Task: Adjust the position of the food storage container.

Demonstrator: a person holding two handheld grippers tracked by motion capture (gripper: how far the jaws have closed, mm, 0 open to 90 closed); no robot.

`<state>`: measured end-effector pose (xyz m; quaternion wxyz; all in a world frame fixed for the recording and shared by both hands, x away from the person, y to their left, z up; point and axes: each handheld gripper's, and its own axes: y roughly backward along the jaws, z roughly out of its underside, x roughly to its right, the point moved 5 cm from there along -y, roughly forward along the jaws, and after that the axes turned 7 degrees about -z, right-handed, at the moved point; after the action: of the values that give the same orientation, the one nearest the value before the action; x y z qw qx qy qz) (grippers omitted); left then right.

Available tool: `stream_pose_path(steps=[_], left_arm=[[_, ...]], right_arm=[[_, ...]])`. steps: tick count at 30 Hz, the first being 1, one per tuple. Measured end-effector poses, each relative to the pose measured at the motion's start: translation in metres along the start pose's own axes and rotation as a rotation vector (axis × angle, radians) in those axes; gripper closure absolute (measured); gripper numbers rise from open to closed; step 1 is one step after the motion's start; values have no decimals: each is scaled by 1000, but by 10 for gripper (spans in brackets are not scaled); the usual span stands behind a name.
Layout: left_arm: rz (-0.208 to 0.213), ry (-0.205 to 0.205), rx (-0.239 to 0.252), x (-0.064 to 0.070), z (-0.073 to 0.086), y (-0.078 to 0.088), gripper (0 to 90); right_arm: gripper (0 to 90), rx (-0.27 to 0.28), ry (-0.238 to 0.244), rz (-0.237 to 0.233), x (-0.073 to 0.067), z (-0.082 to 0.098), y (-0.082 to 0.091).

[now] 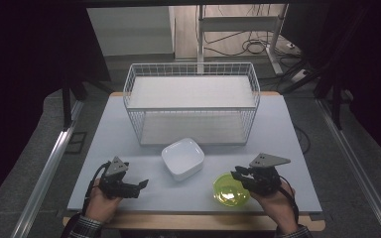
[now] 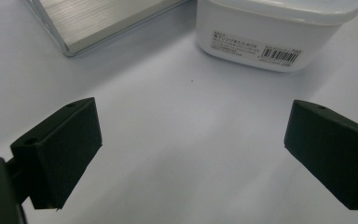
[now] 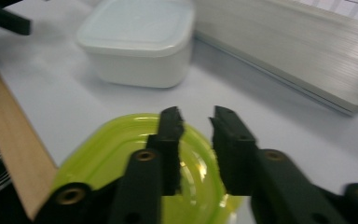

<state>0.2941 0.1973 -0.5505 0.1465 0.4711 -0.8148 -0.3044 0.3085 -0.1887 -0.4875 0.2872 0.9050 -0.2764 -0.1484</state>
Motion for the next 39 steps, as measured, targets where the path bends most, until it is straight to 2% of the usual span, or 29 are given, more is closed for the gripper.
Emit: stream_pose_path(steps=[3, 4, 8, 10, 13, 19, 23, 26, 30, 32, 39], left_arm=[[-9, -7, -12, 0, 1, -2, 36], [-9, -9, -13, 0, 2, -2, 36], [-6, -8, -8, 1, 1, -1, 35], [-4, -9, -9, 1, 1, -1, 35], [-3, -10, -14, 1, 1, -2, 35], [-4, -21, -28, 3, 3, -5, 34], [-16, -20, -35, 3, 3, -5, 20], [-20, -17, -35, 2, 3, -5, 16], [-17, -16, -40, 3, 4, -6, 15], [-24, -16, -48, 3, 4, -7, 9], [-25, -12, -52, 3, 5, -7, 3]], right_arm=[[882, -17, 30, -35, -11, -2, -3], [897, -23, 32, -45, -14, -3, -4], [900, -52, 9, -106, -27, -4, -10], [900, -70, 20, -134, -34, -4, -15], [899, -97, 40, -151, -44, -4, -22], [899, -119, 44, -170, -53, -2, -30], [899, -133, 61, -202, -62, -1, -37], [899, -156, 73, -208, -68, 1, -45], [899, -188, 92, -194, -69, 4, -50], [899, -188, 87, -199, -68, 4, -50], [899, -208, 71, -153, -55, 8, -45]])
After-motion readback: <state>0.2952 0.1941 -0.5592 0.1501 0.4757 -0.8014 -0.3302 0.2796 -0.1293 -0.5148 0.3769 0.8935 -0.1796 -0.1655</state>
